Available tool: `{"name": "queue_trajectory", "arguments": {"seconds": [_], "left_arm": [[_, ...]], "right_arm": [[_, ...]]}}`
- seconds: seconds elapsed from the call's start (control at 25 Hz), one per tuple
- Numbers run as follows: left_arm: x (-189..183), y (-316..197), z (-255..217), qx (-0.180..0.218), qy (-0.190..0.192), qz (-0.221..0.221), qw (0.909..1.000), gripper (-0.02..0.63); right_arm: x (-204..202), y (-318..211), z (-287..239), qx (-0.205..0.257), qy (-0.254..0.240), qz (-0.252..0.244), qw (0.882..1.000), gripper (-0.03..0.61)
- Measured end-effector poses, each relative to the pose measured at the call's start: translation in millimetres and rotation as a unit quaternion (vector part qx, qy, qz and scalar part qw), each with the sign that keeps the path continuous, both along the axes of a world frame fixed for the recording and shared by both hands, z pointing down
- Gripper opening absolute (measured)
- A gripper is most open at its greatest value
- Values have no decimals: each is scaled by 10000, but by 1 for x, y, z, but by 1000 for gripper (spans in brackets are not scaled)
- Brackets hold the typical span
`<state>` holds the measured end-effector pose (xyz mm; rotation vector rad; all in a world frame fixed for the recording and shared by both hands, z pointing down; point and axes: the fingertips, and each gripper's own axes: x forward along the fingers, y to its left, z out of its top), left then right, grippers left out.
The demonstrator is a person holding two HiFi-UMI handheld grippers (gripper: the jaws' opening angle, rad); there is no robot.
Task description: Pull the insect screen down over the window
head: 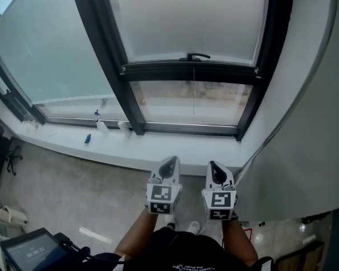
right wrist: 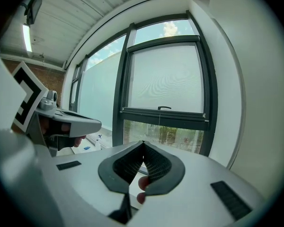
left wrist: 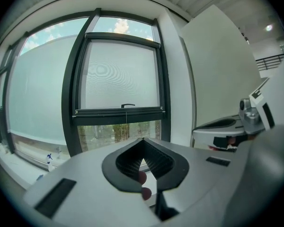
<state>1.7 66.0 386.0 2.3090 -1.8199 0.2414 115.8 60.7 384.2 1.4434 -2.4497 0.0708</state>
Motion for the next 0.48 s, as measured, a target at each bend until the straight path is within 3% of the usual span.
{"name": "queue_trajectory", "arguments": {"seconds": [0.16, 0.48], "left_arm": [[-7, 9, 12, -70, -202, -71, 9997, 3], [-10, 16, 17, -79, -252, -68, 9996, 3]], "right_arm": [[-4, 1, 8, -85, -29, -91, 9999, 5], [-6, 5, 2, 104, -71, 12, 9999, 5]]}}
